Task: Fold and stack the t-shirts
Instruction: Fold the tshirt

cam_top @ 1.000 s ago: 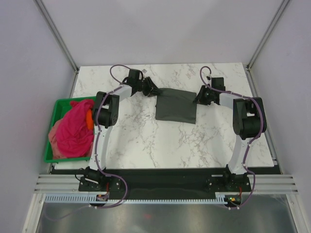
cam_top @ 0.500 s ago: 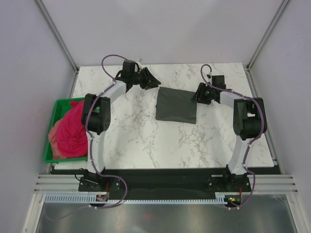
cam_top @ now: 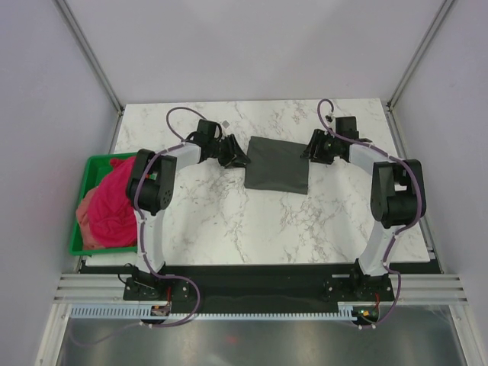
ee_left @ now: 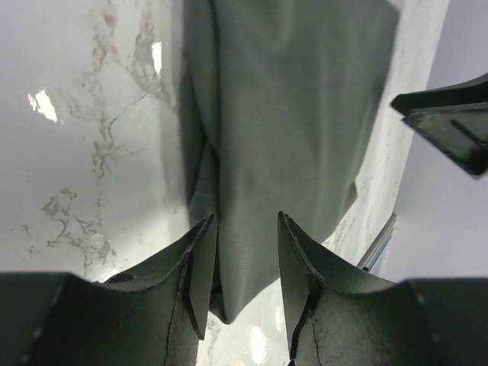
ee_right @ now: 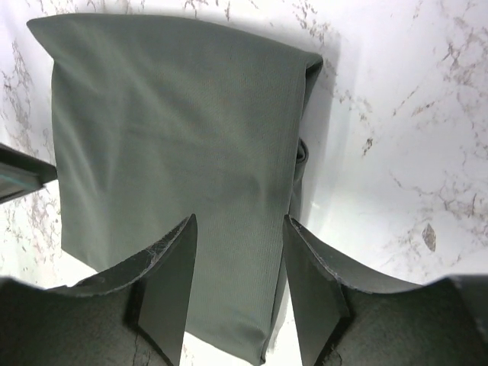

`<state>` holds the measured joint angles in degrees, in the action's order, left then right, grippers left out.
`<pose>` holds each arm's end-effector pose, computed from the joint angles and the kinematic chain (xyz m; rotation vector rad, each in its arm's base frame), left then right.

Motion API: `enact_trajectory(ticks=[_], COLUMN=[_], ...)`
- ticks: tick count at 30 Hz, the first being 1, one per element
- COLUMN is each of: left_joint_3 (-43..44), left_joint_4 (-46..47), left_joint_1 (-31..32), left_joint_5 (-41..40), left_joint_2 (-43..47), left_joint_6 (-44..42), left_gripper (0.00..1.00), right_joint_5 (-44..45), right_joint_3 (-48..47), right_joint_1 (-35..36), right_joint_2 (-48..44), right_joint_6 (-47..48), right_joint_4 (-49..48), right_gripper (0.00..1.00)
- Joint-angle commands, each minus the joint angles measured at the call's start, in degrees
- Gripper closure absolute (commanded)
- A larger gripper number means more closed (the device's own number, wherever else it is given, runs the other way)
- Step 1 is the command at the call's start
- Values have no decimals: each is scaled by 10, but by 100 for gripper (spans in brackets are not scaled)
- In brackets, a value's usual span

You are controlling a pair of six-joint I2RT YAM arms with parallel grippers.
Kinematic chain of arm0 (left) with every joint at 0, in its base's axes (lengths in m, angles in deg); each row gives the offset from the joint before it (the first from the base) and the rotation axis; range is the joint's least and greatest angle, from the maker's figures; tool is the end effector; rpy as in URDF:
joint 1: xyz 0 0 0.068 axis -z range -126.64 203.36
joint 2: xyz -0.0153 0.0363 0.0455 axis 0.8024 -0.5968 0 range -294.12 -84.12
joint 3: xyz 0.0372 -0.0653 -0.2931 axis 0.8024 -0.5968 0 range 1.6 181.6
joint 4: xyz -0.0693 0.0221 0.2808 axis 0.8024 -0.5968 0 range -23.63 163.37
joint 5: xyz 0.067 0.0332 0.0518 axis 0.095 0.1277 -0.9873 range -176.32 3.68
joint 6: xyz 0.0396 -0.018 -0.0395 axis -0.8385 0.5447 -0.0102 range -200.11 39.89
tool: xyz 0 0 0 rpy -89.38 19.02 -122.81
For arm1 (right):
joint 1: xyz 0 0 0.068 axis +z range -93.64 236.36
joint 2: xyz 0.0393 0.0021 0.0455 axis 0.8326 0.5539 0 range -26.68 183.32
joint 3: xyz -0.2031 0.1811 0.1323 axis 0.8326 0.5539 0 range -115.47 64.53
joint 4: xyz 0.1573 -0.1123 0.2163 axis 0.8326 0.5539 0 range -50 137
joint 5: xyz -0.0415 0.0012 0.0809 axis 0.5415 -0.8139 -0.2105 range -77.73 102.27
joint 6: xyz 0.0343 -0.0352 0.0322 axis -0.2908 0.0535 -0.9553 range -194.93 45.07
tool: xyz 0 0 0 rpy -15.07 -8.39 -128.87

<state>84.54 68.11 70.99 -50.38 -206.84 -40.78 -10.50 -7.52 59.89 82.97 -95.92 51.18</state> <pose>0.4747 -0.1771 0.1546 -0.1399 2.4969 -1.1959 0.4467 0.0440 0.1853 0.1878 2.4378 0.6744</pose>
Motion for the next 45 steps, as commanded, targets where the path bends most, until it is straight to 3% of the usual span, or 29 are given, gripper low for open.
enact_trajectory(ticks=[1, 3, 7, 10, 15, 16, 18, 26, 33, 35, 45], left_joint_3=[-9, -2, 15, -9, -41, -48, -60, -82, 21, 49, 184], left_joint_4=[2, 2, 4, 19, 19, 30, 30, 26, 26, 27, 44], left_joint_1=[7, 10, 10, 11, 10, 10, 10, 3, -9, -8, -8], left_joint_5=[-5, -11, 21, 32, 32, 29, 26, 27, 47, 50, 56], left_joint_2=[-15, -23, -57, -49, -36, -36, -30, 28, 51, 25, -112], left_joint_6=[-37, -51, -41, -30, -30, 6, 20, 28, 10, 16, 28], left_gripper=[55, 56, 79, 91, 91, 98, 96, 65, 66, 68, 72], right_joint_5=[-13, -11, -1, 0, -10, -14, -22, -36, -32, -33, -20], right_joint_3=[17, 29, 50, 55, 44, 39, 24, -14, 14, 21, 40], right_joint_1=[-1, 0, 0, -1, -2, -1, -2, -4, -5, -5, -5], right_joint_2=[-32, -38, -44, -45, -33, -29, -10, 38, 23, 17, -11], right_joint_6=[3, 3, 2, 5, 30, 33, 49, 71, 75, 68, 60], right_joint_4=[-5, -5, -12, -14, -14, -14, -6, 14, 14, 12, 2], right_gripper=[43, 43, 44, 44, 43, 43, 42, 48, 50, 54, 53])
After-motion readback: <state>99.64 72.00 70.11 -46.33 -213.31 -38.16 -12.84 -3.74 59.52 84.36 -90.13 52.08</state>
